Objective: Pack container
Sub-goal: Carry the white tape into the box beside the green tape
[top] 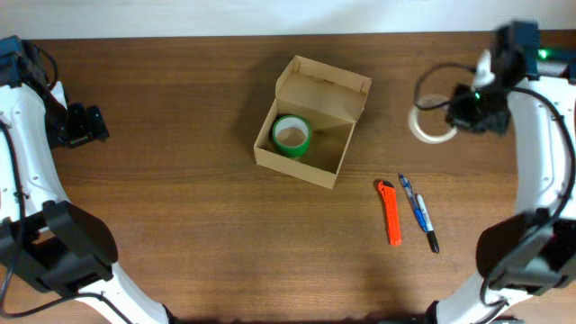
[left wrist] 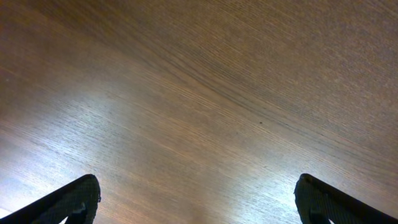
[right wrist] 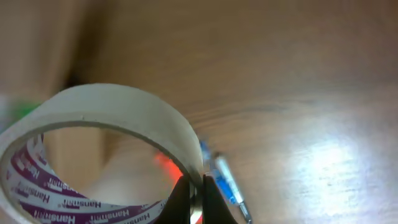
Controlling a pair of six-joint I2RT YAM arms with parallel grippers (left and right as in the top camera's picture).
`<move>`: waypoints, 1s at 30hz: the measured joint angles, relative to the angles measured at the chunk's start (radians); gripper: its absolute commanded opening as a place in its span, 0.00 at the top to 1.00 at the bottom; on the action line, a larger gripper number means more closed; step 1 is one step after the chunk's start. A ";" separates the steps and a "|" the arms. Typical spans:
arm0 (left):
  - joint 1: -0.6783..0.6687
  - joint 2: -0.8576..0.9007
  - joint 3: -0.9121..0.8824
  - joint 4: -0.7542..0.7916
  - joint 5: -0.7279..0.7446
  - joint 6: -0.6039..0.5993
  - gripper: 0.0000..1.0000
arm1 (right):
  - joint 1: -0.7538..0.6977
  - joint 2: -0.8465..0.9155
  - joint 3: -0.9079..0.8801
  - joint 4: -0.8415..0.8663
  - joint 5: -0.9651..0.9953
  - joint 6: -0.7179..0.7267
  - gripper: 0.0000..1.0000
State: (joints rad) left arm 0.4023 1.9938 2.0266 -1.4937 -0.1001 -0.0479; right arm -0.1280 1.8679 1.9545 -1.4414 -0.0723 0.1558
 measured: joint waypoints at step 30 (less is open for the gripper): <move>0.000 0.000 0.000 0.000 0.001 0.000 0.00 | 0.558 0.284 0.208 0.054 0.092 -0.033 0.96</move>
State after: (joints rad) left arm 0.4023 1.9938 2.0266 -1.4940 -0.0994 -0.0483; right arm 0.4297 2.1521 2.1620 -1.3876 0.0193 0.1226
